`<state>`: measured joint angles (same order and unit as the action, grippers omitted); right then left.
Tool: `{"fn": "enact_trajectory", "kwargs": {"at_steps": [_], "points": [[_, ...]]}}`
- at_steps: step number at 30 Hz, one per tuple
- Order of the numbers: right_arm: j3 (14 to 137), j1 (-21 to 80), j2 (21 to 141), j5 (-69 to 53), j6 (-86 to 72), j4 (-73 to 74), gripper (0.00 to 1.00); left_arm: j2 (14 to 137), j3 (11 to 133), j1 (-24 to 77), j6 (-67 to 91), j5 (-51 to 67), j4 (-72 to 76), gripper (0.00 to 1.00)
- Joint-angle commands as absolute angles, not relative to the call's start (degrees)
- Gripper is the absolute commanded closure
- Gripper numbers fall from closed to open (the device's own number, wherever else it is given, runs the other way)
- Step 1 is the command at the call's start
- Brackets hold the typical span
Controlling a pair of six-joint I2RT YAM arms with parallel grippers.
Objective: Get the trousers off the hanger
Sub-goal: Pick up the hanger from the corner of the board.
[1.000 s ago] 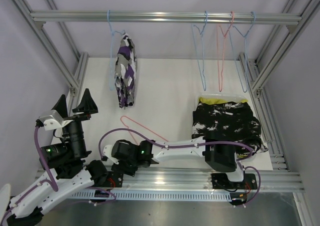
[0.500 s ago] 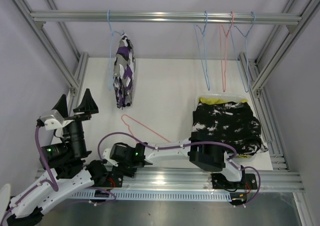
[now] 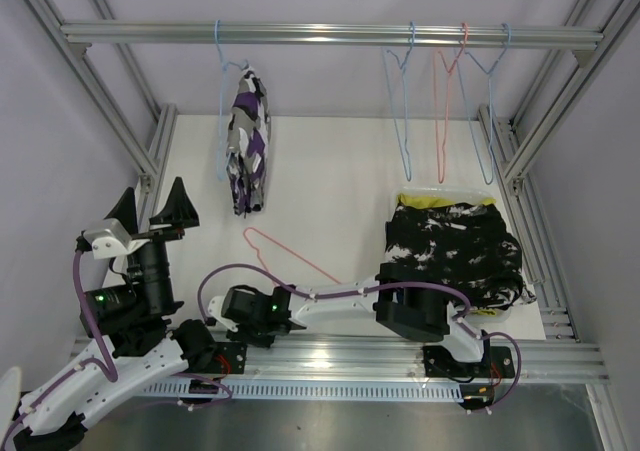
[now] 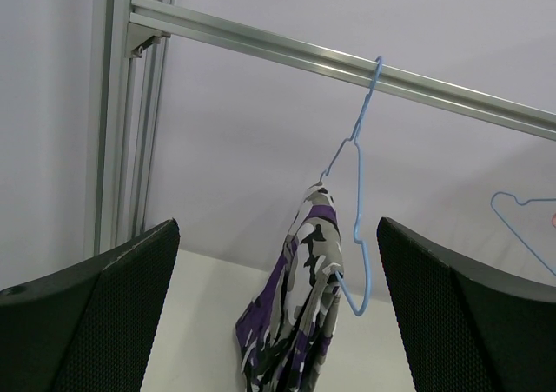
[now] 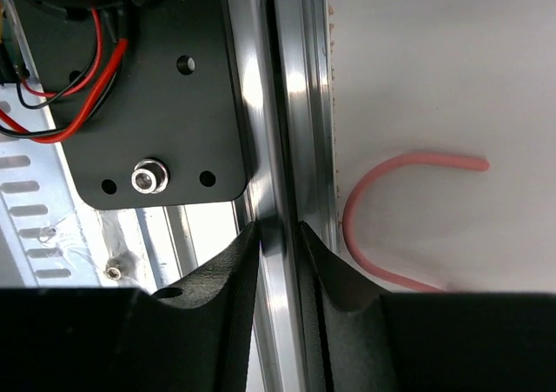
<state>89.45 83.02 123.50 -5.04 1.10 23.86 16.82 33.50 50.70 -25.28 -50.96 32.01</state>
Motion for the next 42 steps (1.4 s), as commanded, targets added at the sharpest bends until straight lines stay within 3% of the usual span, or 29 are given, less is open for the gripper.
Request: {"fn": "enact_trajectory", "kwargs": {"at_steps": [1,5,15,32,42], "points": [[89.0,83.1,122.4,-4.7,1.1,24.5,0.72,16.8,33.8,50.1,-24.2,-49.8,32.3,0.01],[88.3,83.6,118.4,-5.4,0.9,24.4,0.64,16.7,33.8,50.1,-24.1,-49.7,32.0,0.01],[88.1,82.8,113.0,-4.0,1.9,24.5,0.61,16.9,33.9,50.1,-23.7,-49.2,31.6,0.01],[92.5,79.5,118.2,-3.0,4.4,25.3,0.47,17.3,34.2,50.1,-22.9,-48.4,30.3,0.01],[92.1,79.2,120.9,-5.2,4.1,25.2,0.46,17.5,34.5,50.1,-22.5,-48.3,29.7,0.01]]}}
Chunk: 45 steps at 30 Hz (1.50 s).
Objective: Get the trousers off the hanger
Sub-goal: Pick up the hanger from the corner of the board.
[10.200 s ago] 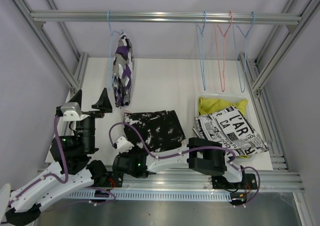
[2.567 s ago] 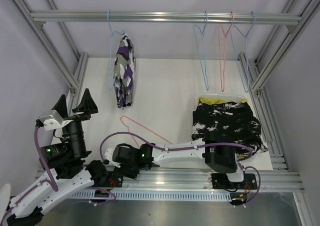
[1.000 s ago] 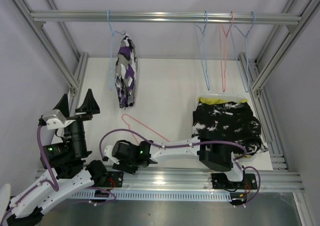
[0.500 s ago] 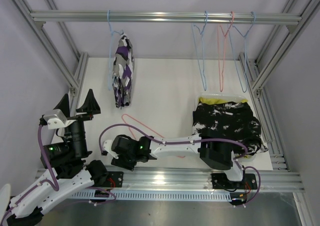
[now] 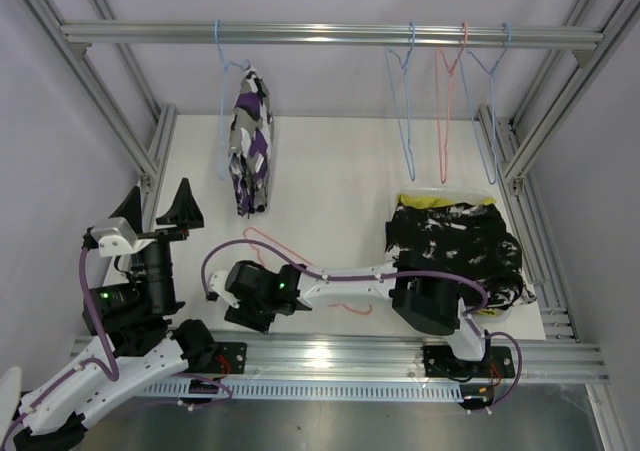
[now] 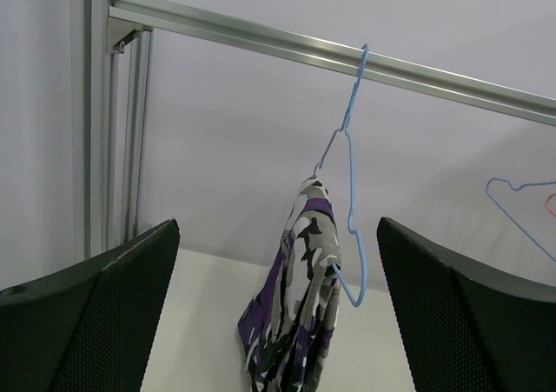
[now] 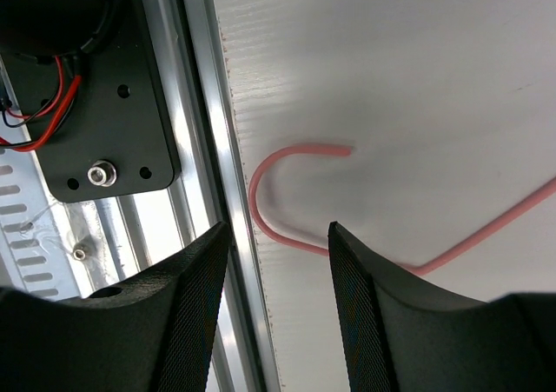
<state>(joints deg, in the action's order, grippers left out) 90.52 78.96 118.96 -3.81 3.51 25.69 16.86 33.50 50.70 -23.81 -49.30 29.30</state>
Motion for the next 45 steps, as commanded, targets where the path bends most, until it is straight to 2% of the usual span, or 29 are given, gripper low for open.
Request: {"fn": "enact_trajectory", "kwargs": {"at_steps": [1,14,22,36,39,43,45], "points": [[92.0,79.1,121.2,-5.4,4.0,25.1,0.46,17.5,34.4,50.0,-22.5,-48.3,29.7,0.00],[91.4,79.3,124.5,-5.4,3.1,23.7,0.46,17.4,34.6,50.1,-22.1,-47.8,29.3,0.01],[91.0,79.6,125.6,-3.3,2.6,24.3,0.54,17.5,34.7,50.1,-21.7,-47.7,28.7,0.01],[88.2,84.2,126.3,8.3,1.4,25.7,0.58,17.7,34.9,50.1,-21.4,-47.5,28.0,0.01],[88.5,84.3,126.8,9.3,1.4,26.9,0.63,17.8,35.2,50.1,-21.3,-47.5,27.9,0.01],[89.0,84.0,127.4,9.8,1.8,28.3,0.76,17.8,35.1,50.1,-21.3,-47.5,27.8,0.01],[89.2,83.8,127.6,9.8,1.8,28.5,0.79,17.7,35.2,50.1,-21.2,-47.5,27.8,0.01]]}}
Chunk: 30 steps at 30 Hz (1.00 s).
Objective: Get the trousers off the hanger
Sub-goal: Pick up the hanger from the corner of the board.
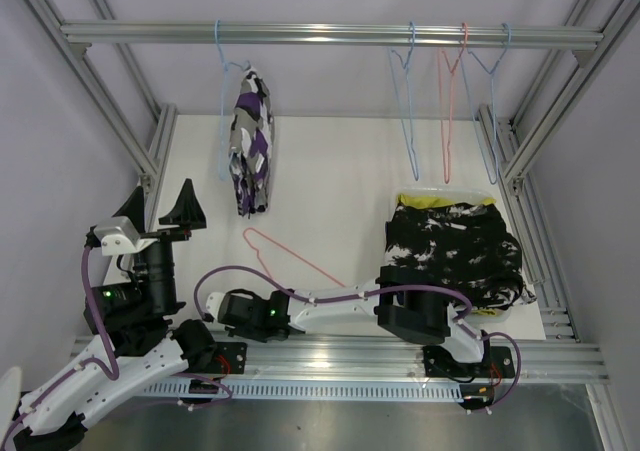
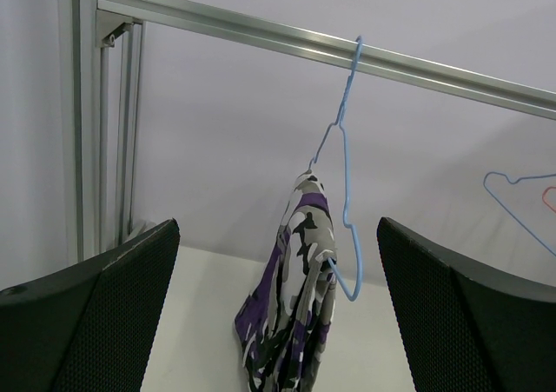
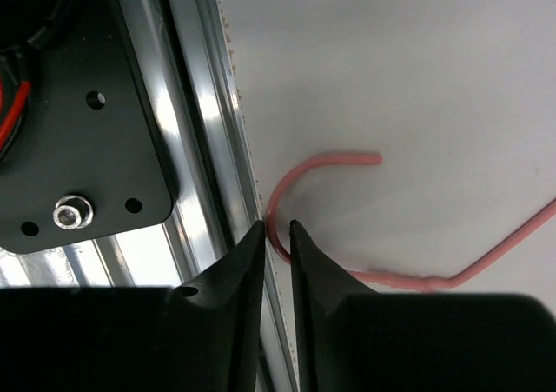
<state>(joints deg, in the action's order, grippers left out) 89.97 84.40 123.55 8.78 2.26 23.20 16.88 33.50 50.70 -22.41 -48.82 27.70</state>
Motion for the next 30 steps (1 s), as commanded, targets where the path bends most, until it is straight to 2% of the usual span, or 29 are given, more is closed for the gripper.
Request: {"fn": "enact_trajectory", "kwargs": {"at_steps": [1,8,18,30], "points": [[89.3,83.7,127.5,10.2,1.7,28.7,0.82,17.7,35.1,50.1,-21.2,-47.5,27.7,0.01],[89.8,83.6,128.0,10.5,1.0,29.0,1.00,17.5,35.2,50.1,-20.9,-47.4,27.5,0.01],[90.2,83.1,124.3,13.7,0.4,30.9,1.00,17.1,35.3,50.1,-21.0,-47.5,27.4,0.00],[92.0,78.6,113.4,21.1,-6.3,34.0,1.00,16.5,35.5,50.1,-20.7,-47.5,27.2,0.01]]}}
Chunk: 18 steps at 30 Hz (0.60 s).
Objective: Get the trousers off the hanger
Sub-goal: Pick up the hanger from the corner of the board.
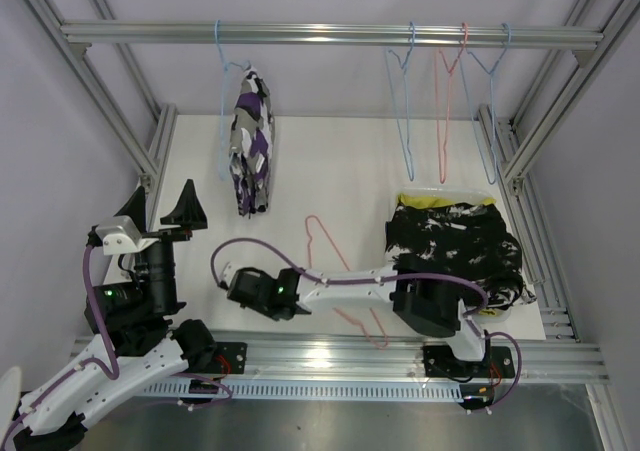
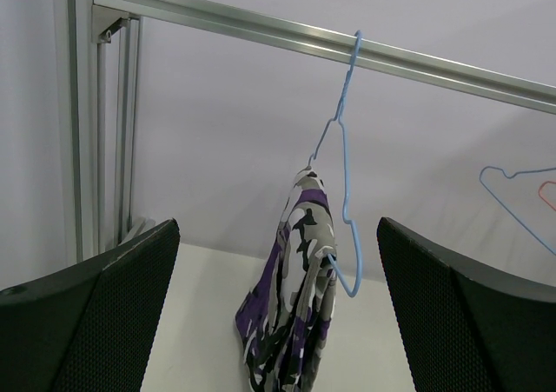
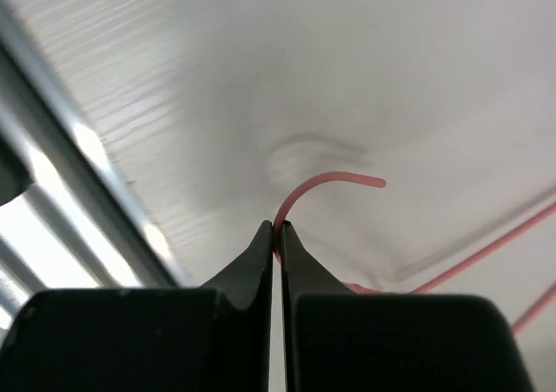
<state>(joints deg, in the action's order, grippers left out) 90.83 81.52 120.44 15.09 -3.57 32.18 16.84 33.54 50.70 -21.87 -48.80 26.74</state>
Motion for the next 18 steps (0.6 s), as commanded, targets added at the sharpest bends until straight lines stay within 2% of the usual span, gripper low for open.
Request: {"fn": "enact_trajectory", "kwargs": {"at_steps": [1,18], "points": [[91.8,78.3,112.3,21.2,-6.8,33.5,1.00,16.5,35.4,50.1,-20.7,-47.5,27.1,0.01],[89.1,73.6,102.3,25.7,-11.8,30.4,1.00,16.3,35.7,50.1,-20.0,-47.0,26.3,0.01]]}}
